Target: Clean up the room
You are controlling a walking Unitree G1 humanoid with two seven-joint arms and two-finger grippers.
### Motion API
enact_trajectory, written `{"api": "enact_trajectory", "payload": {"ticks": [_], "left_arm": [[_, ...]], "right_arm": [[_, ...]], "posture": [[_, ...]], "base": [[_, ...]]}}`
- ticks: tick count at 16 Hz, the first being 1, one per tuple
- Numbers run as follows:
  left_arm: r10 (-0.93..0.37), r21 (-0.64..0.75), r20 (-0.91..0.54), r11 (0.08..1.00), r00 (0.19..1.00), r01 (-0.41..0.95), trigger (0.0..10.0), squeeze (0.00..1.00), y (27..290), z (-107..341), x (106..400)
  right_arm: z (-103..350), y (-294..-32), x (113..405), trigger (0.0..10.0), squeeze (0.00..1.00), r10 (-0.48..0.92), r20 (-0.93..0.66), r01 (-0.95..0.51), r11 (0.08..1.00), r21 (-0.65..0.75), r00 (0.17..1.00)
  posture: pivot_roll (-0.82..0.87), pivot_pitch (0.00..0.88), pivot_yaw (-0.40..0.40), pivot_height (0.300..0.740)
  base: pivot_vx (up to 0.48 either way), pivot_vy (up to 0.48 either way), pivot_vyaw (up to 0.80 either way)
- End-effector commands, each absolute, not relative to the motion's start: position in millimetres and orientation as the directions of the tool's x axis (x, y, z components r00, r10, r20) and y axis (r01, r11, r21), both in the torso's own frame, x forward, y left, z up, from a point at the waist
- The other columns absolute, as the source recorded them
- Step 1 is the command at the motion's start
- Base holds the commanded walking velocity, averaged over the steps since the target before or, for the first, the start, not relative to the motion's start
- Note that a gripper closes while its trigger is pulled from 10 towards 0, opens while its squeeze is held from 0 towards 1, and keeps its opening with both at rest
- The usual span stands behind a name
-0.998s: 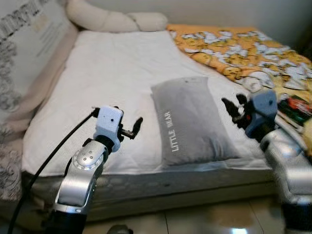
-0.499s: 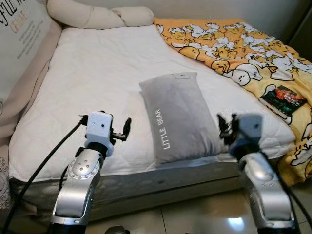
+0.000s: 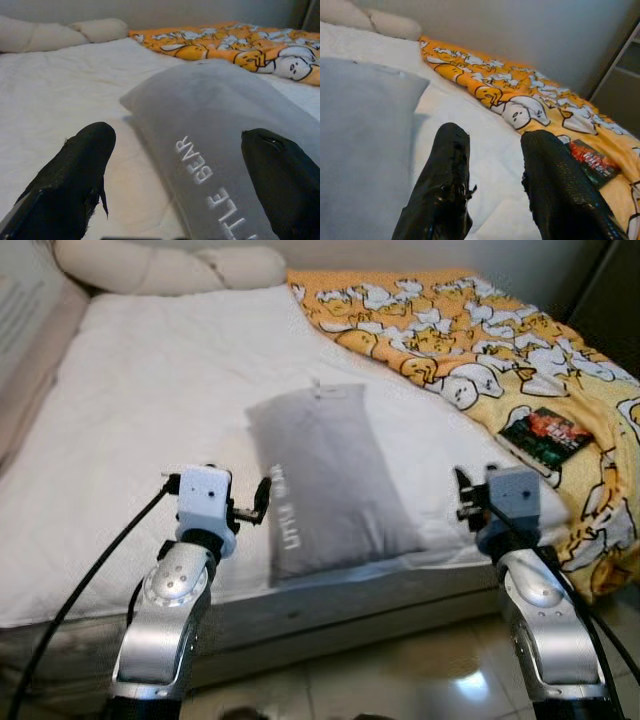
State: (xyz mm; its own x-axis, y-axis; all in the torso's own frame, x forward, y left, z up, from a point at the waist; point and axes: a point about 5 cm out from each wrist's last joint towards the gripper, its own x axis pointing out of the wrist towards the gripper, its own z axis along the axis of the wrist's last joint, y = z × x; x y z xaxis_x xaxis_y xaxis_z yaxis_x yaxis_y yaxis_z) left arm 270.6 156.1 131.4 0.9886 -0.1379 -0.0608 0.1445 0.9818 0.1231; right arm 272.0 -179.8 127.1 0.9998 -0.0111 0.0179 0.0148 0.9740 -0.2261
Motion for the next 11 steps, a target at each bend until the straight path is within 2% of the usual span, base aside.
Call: {"api": "enact_trajectory", "payload": {"ticks": [1, 3, 5, 6, 9, 11], "left_arm": [[-0.128, 0.135, -0.056, 0.982, 0.99, 0.134, 10.0, 0.0, 158, 133, 269], [-0.131, 0.138, -0.051, 0.981, 0.99, 0.137, 10.0, 0.0, 158, 134, 269], [-0.135, 0.117, -0.032, 0.984, 0.99, 0.138, 10.0, 0.0, 160, 137, 272], [-0.135, 0.115, -0.031, 0.984, 0.99, 0.138, 10.0, 0.0, 160, 137, 272], [-0.156, 0.117, -0.029, 0.98, 0.987, 0.159, 10.0, 0.0, 157, 139, 271], [-0.156, 0.106, -0.031, 0.982, 0.987, 0.158, 10.0, 0.0, 158, 138, 270]], "right_arm": [[129, -177, 273, 10.0, 0.0, -0.013, 0.036, 0.021, 0.973, -0.231, 0.999], [127, -178, 273, 10.0, 0.0, -0.046, 0.032, 0.051, 0.982, -0.184, 0.998], [131, -167, 274, 10.0, 0.0, 0.017, 0.033, -0.017, 1.0, -0.024, 0.999], [131, -165, 274, 10.0, 0.0, 0.029, 0.037, -0.029, 1.0, -0.005, 0.999], [131, -169, 273, 10.0, 0.0, -0.009, 0.047, 0.01, 1.0, -0.012, 0.999], [123, -172, 273, 10.0, 0.0, -0.038, -0.025, 0.037, 0.998, -0.046, 0.999]], "posture": [[0.06, 0.012, -0.05, 0.74], [0.06, 0.012, -0.051, 0.74], [0.06, 0.008, -0.047, 0.74], [0.06, 0.008, -0.047, 0.74], [0.06, 0.017, -0.053, 0.74], [0.06, 0.02, -0.055, 0.74]], "base": [[0.0, 0.0, 0.0], [0.0, 0.0, 0.0], [0.0, 0.0, 0.0], [0.0, 0.0, 0.0], [0.17, 0.0, 0.0], [0.274, 0.0, 0.0]]}}
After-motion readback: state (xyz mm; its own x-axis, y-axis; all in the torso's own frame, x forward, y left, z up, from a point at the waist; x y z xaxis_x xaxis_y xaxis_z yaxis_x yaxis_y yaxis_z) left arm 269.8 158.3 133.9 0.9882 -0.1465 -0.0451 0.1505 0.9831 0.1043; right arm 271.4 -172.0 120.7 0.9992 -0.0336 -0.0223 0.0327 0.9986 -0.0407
